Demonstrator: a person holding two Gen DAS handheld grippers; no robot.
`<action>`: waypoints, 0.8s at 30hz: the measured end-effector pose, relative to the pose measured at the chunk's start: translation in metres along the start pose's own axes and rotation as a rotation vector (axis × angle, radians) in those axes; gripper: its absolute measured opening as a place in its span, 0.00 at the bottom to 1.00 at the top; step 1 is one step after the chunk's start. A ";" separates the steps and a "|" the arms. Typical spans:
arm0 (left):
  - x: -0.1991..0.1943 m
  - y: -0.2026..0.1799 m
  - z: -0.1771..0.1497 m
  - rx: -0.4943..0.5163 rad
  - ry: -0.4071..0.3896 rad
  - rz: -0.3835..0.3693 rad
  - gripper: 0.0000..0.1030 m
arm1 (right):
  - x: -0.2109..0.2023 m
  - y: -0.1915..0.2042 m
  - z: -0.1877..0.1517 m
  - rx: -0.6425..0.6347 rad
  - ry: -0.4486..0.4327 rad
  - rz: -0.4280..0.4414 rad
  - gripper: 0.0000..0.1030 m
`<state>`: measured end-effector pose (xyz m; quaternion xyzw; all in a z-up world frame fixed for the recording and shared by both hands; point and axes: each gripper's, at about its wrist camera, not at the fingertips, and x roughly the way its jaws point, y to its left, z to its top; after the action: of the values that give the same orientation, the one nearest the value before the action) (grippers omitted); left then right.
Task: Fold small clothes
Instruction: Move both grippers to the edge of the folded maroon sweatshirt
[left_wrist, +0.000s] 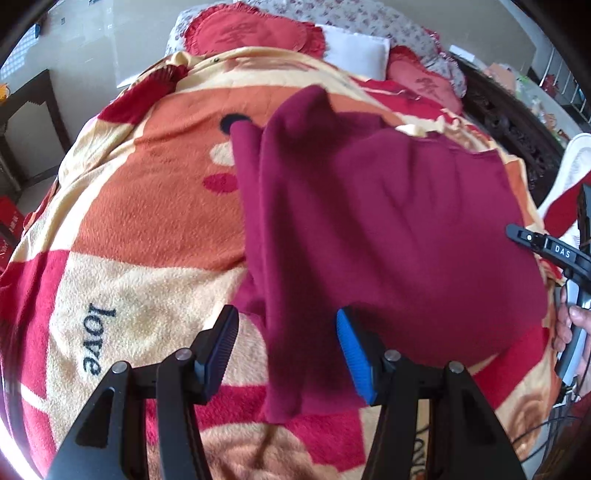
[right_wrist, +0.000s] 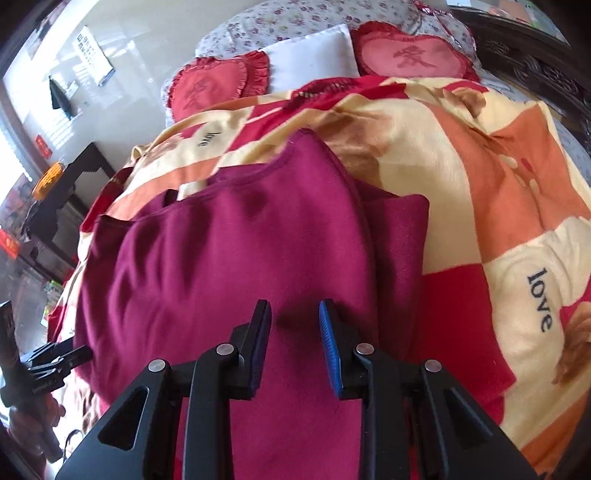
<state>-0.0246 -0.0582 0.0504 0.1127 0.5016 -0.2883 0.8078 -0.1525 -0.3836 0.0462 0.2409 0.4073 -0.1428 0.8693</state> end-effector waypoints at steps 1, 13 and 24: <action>0.003 0.001 0.000 -0.001 0.005 0.002 0.57 | 0.005 -0.002 -0.001 -0.004 0.005 -0.001 0.08; 0.012 0.005 0.000 -0.014 0.018 -0.001 0.60 | -0.008 0.027 0.008 -0.035 -0.008 0.011 0.08; 0.000 0.022 -0.009 -0.127 0.014 -0.075 0.60 | 0.032 0.156 0.028 -0.255 0.019 0.243 0.07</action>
<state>-0.0187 -0.0364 0.0443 0.0443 0.5282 -0.2851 0.7986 -0.0450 -0.2686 0.0845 0.1775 0.3980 0.0185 0.8999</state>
